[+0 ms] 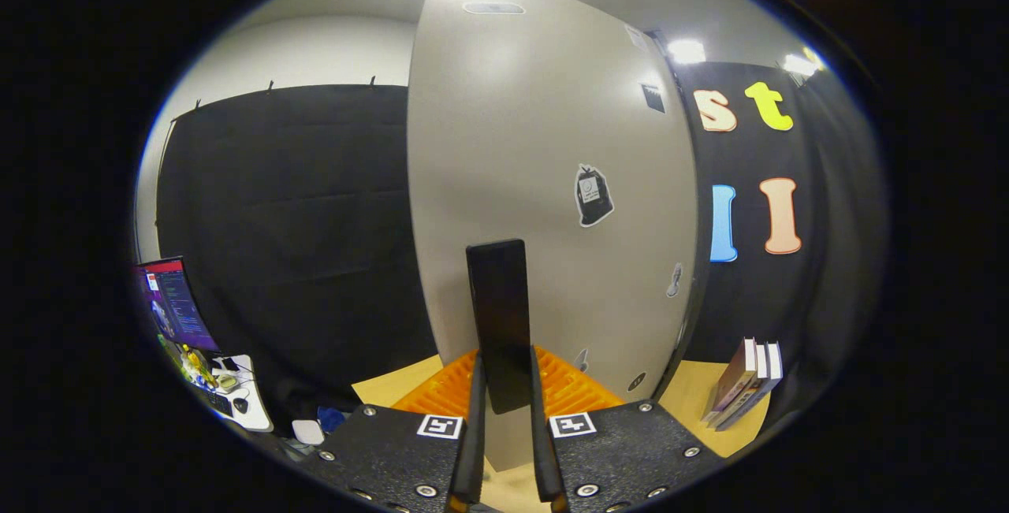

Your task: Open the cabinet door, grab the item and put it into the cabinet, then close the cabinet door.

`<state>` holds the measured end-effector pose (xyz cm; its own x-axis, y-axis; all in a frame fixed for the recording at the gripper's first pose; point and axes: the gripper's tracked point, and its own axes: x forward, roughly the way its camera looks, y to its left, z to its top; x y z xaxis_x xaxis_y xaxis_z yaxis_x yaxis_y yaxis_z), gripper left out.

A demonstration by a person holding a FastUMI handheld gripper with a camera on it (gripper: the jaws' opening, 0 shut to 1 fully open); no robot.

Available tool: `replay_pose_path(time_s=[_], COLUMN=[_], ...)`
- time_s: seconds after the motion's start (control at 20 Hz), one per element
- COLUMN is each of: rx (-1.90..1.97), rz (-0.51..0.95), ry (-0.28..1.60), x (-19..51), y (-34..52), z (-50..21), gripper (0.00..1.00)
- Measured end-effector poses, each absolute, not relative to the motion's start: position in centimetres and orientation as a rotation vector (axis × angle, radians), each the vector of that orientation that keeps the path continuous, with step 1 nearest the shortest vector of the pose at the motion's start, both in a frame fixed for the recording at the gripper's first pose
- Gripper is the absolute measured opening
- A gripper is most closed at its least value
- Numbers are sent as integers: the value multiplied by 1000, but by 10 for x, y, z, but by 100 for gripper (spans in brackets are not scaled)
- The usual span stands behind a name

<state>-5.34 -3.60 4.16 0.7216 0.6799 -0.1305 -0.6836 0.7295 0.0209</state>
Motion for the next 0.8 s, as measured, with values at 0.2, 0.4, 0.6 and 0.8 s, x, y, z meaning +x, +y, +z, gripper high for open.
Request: replay_pose_path(time_s=[0.2,0.4,0.6,0.8], rx=[-38,-49,-8,12], rz=[735,664,556,483], ry=[116,102,108,98], x=[-60,-59,-45,-41], y=[-64,-99,-134,-158], z=[42,40,39,39], gripper=[26,25,28,28])
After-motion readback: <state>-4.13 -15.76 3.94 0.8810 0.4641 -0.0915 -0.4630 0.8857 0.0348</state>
